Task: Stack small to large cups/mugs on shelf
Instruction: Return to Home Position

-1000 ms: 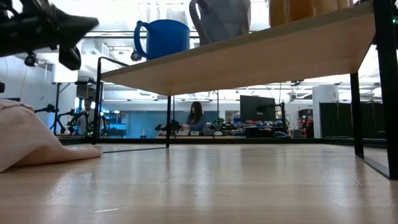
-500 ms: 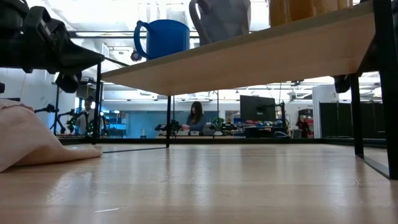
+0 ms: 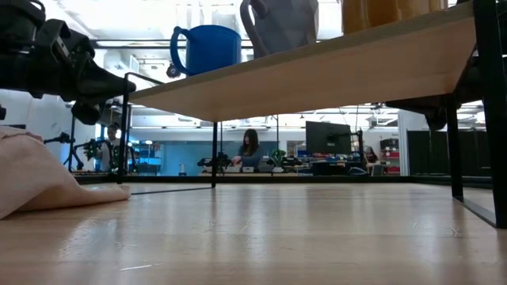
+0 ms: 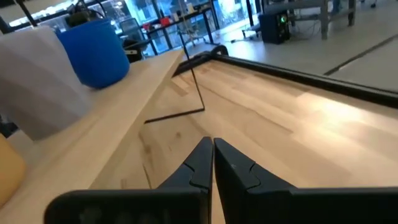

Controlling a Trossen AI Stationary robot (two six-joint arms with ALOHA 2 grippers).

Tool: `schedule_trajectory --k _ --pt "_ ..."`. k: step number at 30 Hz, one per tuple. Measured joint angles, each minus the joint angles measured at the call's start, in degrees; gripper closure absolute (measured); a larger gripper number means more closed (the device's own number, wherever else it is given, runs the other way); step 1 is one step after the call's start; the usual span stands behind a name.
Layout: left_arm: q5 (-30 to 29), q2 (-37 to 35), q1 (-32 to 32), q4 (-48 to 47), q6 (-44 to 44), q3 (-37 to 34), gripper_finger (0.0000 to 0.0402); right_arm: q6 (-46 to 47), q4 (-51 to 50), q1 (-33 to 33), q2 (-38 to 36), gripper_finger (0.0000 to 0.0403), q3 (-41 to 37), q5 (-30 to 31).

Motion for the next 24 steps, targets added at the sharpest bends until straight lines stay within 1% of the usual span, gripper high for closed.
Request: schedule_trajectory --k 24 --pt "0.0 0.3 0.0 0.5 0.0 0.0 0.0402 -0.7 1.2 0.0 0.7 0.0394 0.0 0.0"
